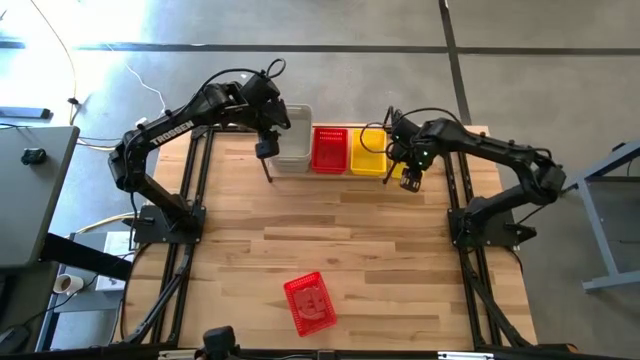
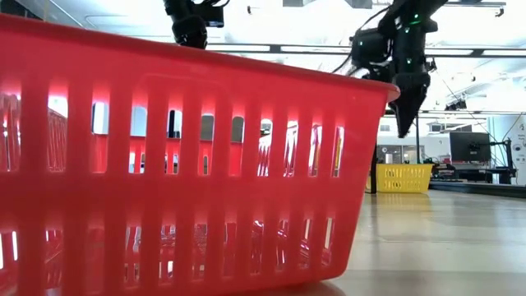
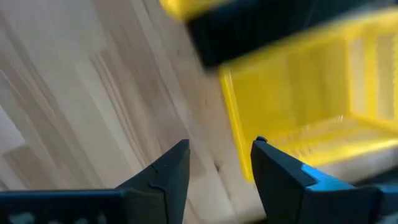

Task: Stack baskets on shelf by color
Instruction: Stack the yellow bin on top of the yellow bin

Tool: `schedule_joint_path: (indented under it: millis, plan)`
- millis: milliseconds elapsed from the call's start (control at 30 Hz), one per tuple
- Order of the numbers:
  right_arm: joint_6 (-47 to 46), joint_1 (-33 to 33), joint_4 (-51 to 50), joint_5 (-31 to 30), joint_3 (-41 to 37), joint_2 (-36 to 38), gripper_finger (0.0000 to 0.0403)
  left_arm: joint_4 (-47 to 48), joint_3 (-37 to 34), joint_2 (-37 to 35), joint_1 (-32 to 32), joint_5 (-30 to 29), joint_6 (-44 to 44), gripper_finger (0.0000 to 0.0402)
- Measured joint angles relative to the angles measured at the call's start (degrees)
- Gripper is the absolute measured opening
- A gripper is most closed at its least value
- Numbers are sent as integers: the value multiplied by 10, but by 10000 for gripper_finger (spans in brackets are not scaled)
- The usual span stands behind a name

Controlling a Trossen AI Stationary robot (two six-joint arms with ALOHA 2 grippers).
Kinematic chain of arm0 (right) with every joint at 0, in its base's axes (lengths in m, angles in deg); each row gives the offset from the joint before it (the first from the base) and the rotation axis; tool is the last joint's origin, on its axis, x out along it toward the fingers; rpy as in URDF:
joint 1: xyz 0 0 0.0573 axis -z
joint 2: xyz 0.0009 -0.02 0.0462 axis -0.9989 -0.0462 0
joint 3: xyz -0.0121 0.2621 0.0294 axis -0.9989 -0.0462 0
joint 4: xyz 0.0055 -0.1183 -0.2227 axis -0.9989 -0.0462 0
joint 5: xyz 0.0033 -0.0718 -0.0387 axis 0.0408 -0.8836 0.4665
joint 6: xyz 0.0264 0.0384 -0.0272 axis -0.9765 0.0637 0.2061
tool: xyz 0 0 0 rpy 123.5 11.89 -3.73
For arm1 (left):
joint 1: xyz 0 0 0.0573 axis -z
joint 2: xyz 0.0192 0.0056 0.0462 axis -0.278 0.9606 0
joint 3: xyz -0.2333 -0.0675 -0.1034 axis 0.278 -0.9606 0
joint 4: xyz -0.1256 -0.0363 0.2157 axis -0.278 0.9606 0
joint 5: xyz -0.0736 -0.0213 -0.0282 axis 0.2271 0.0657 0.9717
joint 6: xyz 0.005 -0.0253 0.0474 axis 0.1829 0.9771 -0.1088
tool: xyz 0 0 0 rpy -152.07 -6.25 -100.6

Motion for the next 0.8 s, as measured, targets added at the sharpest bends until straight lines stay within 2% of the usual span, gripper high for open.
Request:
schedule_joint_path:
  millis: [133,333,567,800]
  plan:
    - [-11,0,-29,0,0,-2,157,0,0,0,0,0,6,186]
    - [-30,14,2,0,-19,21,149,0,0,0,0,0,7,186]
    - [-128,53,68,-6,-132,93,145,-1,0,0,0,0,8,186]
    - [-214,100,99,-52,-133,132,145,-6,0,0,0,0,7,186]
